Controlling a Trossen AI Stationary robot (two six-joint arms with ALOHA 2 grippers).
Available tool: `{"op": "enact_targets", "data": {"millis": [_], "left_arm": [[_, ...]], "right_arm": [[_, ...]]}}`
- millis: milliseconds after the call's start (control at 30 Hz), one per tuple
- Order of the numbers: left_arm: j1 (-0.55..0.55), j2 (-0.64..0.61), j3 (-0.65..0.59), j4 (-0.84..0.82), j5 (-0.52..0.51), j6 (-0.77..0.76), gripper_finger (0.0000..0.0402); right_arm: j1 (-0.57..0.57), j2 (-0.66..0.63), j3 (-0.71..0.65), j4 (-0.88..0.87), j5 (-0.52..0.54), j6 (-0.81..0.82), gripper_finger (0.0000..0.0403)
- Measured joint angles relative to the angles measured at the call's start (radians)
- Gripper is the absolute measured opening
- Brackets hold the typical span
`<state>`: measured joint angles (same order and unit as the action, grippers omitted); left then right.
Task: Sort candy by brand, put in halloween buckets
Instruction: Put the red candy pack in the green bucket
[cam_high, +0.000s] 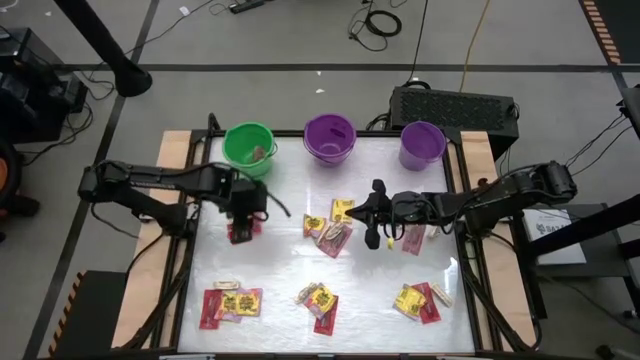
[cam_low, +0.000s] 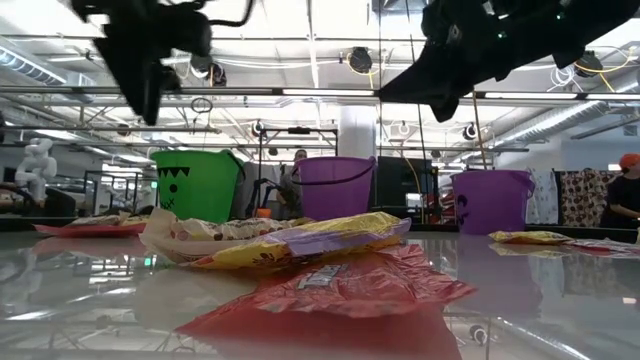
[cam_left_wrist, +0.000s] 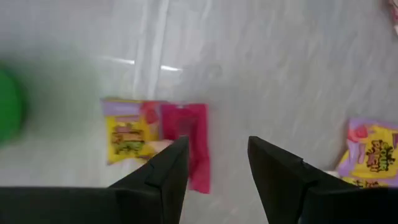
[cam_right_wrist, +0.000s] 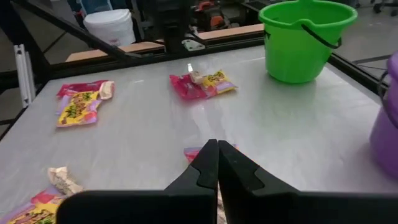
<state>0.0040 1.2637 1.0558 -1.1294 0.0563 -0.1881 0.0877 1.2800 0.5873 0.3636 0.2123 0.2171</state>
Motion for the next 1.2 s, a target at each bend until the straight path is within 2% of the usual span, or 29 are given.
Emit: {"op": "enact_targets", "data": {"millis": [267, 367, 467, 567, 700, 833, 1033, 1200], "left_arm": [[-0.095, -0.132, -0.319, 0.177, -0.001, -0.221, 0.0173], [-0.118, -0.154, -0.401, 0.270, -0.001, -0.282, 0.0173], [-0.141, -0.151, -0.454, 0.348, -0.011, -0.281, 0.0173], [-0.154, -0.137, -0.485, 0.450, -0.076, -0.248, 0.0173], [-0.163, -0.102, -0.501, 0.573, -0.175, -0.111, 0.0173], [-0.161, -0.043, -0.501, 0.620, -0.261, -0.033, 0.0173], [-0.148, 0.074, -0.501, 0.617, -0.227, -0.042, 0.0173], [-0.150, 0.146, -0.492, 0.620, -0.245, -0.093, 0.0173]], "right_arm": [[-0.048, 0.000, 0.000, 0.006, 0.000, -0.031, 0.0000], [-0.065, 0.000, 0.000, 0.006, 0.000, -0.031, 0.0000], [-0.078, 0.000, 0.000, 0.005, 0.000, -0.031, 0.0000], [-0.088, 0.000, 0.000, 0.005, 0.000, -0.031, 0.0000], [-0.094, 0.000, 0.000, 0.005, -0.001, -0.023, 0.0000], [-0.094, 0.000, 0.000, 0.005, -0.001, -0.021, 0.0000], [-0.093, 0.000, 0.000, 0.004, -0.003, -0.020, 0.0000], [-0.093, 0.000, 0.000, 0.004, -0.005, -0.020, 0.0000]]}}
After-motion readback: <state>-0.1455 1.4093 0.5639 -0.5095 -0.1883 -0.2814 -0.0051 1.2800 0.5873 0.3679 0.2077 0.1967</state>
